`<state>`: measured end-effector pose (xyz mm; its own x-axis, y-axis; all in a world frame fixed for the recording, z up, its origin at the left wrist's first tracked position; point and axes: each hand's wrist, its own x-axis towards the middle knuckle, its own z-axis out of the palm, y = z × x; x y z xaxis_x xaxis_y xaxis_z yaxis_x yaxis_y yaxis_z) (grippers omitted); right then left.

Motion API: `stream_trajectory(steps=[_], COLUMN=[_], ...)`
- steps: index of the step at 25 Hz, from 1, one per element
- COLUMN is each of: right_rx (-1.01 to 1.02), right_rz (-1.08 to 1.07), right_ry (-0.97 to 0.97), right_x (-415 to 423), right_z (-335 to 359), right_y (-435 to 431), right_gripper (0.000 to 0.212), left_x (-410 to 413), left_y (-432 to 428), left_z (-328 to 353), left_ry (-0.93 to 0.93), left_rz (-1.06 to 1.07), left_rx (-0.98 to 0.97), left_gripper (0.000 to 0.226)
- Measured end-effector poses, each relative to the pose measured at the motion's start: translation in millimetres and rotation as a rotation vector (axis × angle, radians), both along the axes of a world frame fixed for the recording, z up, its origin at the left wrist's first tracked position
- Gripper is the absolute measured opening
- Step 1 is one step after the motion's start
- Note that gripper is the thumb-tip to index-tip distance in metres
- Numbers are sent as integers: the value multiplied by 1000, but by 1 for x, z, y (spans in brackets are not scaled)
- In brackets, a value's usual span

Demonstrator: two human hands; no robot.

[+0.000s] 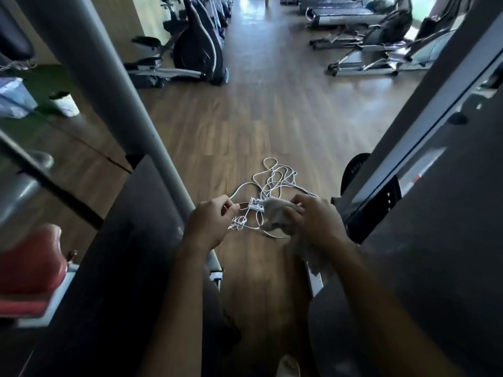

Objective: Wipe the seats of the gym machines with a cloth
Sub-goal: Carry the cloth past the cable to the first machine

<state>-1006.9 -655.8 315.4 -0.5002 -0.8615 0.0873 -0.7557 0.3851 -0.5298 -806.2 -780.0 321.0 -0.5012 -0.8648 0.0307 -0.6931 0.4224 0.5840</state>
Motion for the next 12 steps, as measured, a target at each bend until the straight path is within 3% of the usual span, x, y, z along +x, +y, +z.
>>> stream_trajectory(steps=[5, 12], right_rx=[-21, 47], right_rz=[-23, 27], right_ry=[-92, -15], right_x=[-62, -129], right_z=[-5, -6], right_y=[-87, -215], right_gripper=[17, 21], left_x=[-54, -112], left_y=[-93, -210], left_z=[-3, -19], left_ry=[59, 95], left_rz=[50, 95], left_rx=[4, 35], left_gripper=[26, 24])
